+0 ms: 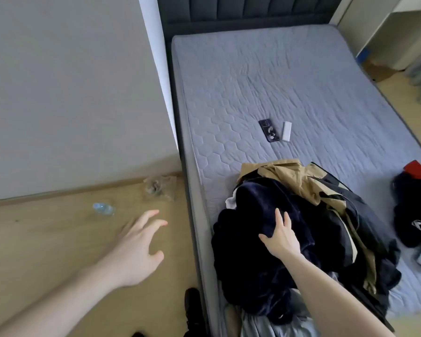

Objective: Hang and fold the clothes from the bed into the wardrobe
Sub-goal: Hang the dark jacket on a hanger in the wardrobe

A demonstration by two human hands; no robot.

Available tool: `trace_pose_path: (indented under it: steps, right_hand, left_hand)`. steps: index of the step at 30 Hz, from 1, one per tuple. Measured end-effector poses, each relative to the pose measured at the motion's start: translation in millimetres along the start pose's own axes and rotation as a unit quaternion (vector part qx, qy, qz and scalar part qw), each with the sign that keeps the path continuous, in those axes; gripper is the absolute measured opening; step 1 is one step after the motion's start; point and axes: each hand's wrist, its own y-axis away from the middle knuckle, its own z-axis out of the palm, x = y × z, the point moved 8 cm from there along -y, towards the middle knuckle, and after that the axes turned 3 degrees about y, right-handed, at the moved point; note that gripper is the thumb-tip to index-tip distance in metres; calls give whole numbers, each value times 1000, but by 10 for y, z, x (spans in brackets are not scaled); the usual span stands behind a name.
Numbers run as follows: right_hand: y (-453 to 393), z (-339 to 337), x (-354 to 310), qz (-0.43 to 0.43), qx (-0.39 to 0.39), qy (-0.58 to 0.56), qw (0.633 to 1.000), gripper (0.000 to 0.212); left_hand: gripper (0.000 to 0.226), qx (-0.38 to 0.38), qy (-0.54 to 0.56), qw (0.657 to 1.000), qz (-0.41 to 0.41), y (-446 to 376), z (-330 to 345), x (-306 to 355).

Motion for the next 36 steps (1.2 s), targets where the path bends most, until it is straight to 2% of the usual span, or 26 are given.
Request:
trace_pose_path:
  steps: [5, 9, 11, 12, 13, 14, 15, 18, 20, 23, 28, 29, 31, 33, 35, 36]
  right_hand:
    - [-534, 233, 15, 51, -1, 11, 999, 99]
    - [-651, 370, 67, 100, -6, -9, 995, 50]
    - [-517, 347, -198, 54, 2, -103, 993, 31]
    - [-376, 305, -398, 4, 3, -157, 988, 17]
    - [-189, 232, -623, -53, 3, -199, 979, 17]
    - [31, 146, -838, -102, 6, -228, 968, 26]
    - [260, 43, -1020, -136, 0, -263, 955, 28]
    - [999, -313, -1438, -181, -62, -395, 898, 16]
    - [1468, -618, -1669, -202, -108, -480, 847, 25]
    - [2048, -1241, -2013, -256, -136, -540, 790, 27]
    - [2699, -2095, -2601, -321, -201, -610, 696, 26]
    - [2794, -2194, -2735, -332, -221, -613, 682, 25]
    - [2954, -2320, -3017, -356, -265, -604, 662, 23]
    - [3010, -2411, -3281, -363, -260, -590, 673, 20]
    - [2955, -2432, -3487, -329, -228, -591, 700, 14]
    - [2913, -2441, -3574, -309, -202, -590, 718, 12]
  left_hand:
    - [59, -20, 24, 999, -20, -286, 241, -234]
    - [56, -15, 29, 999, -13, -408, 303, -301]
    - [55, -17, 30, 999, -13, -418, 277, -303]
    - [54, -22, 34, 999, -16, -407, 266, -286]
    - [54, -24, 41, 999, -18, -382, 242, -263]
    - [53, -27, 47, 998, -19, -345, 220, -237]
    - [53, -27, 55, 998, -19, -308, 189, -200]
    - [56, -37, 83, 996, -13, -134, 87, -54]
    - [66, -33, 98, 995, -4, 14, 14, 15]
    - [85, -10, 170, 985, 5, 287, -161, 71]
    - [88, 85, 252, 963, 35, 826, -532, -13]
    - [80, 101, 258, 961, 18, 911, -573, -119]
    - [45, 142, 270, 952, -26, 1098, -681, -415]
    - [20, 192, 295, 934, -67, 1357, -868, -771]
    - [15, 228, 310, 918, -96, 1692, -1095, -1100]
    - [6, 244, 318, 908, -119, 1878, -1205, -1276]
